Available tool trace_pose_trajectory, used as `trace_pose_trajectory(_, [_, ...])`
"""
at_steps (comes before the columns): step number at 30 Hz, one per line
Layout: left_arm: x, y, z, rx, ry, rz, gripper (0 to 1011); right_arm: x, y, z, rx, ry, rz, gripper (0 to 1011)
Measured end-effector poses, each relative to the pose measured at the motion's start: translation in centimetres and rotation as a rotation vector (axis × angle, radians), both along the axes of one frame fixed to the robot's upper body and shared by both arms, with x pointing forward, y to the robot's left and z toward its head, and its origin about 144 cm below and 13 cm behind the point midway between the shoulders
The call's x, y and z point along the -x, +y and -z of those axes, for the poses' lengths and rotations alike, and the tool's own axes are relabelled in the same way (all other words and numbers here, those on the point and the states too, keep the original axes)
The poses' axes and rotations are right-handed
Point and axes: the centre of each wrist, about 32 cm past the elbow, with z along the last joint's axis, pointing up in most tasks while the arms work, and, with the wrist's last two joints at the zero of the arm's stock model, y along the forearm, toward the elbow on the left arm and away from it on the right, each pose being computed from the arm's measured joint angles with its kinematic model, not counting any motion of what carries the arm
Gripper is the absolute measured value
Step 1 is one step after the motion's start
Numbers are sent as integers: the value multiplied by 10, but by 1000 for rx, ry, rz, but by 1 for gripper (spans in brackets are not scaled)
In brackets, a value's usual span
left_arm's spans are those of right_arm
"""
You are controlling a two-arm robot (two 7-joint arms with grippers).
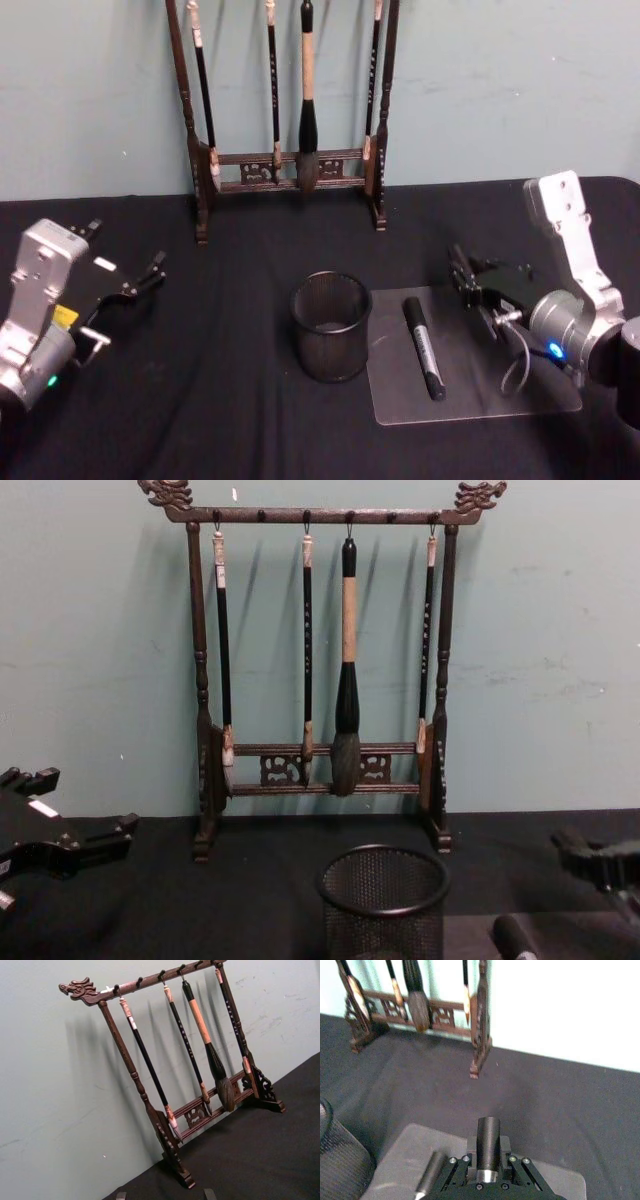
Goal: Pick up the water-based marker from the table and place it into the pen holder.
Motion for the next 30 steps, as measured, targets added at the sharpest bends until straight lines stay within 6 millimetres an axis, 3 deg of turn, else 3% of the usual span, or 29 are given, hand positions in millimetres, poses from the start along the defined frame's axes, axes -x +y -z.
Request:
trace_pose_trajectory(11, [0,0,0,0,0,0,1001,-8,7,-16,-66,-125,-67,264])
trace_pose_trajectory(30, [0,0,0,0,0,0,1001,-15,40,-31,-156,-239,-282,264])
